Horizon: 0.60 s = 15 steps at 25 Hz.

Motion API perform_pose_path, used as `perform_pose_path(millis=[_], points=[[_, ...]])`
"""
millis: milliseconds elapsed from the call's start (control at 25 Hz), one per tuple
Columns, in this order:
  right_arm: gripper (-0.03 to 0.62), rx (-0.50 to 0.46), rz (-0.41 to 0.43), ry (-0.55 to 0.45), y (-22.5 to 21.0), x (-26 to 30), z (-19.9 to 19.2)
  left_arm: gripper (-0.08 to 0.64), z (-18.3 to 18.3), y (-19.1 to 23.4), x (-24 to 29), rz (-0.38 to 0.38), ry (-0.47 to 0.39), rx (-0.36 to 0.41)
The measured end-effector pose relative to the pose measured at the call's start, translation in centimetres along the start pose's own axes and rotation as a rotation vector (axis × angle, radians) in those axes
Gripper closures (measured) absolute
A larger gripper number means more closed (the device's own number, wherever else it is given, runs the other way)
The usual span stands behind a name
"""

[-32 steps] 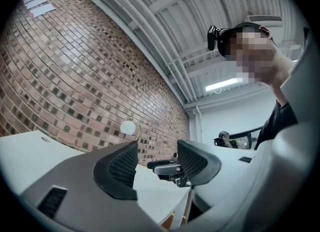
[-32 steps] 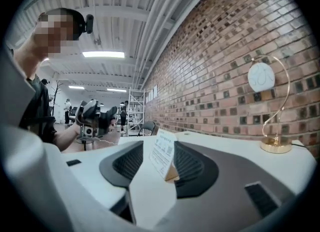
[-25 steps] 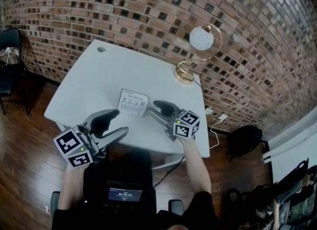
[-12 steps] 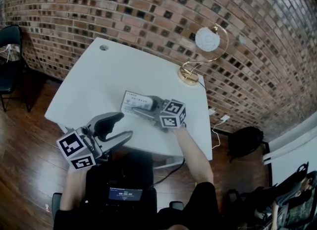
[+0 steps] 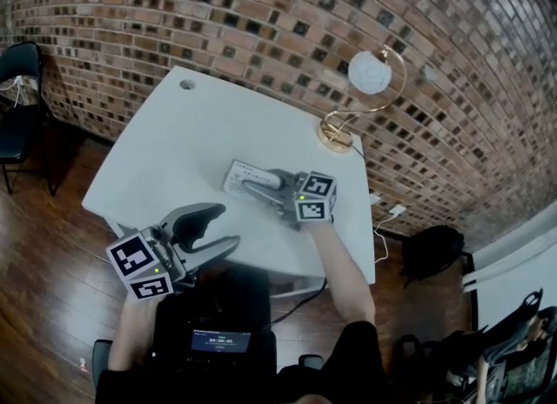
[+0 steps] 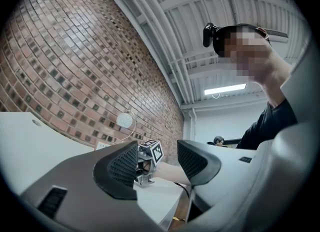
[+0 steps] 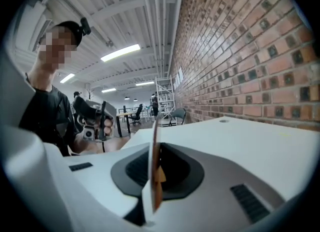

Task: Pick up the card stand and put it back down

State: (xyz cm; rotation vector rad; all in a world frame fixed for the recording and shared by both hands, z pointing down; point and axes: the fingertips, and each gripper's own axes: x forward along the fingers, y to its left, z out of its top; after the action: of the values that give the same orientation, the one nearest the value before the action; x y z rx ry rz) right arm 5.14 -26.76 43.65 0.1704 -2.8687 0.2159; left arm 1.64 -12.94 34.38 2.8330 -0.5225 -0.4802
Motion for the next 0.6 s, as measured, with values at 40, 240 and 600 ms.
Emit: perform_pose_path(millis=[40,240,600], points=[[0.566,0.018,-0.002,-0.022,-0.1,-0.4,0.7,0.319,-0.1,-0.1,0.1,-0.004,0.000,-0.004],[0.566,0.072,-0.033,-0.103,-2.0,-3.6,5.0,0.318,-0.1,-0.5,0.5,-0.034,-0.014,-0.038],[0.566,0.097,-0.059,-0.215,-3.0,-8.6,12.6,0.318,0.8,-2.1,1.4,-0.087,-0.044,-0.048]])
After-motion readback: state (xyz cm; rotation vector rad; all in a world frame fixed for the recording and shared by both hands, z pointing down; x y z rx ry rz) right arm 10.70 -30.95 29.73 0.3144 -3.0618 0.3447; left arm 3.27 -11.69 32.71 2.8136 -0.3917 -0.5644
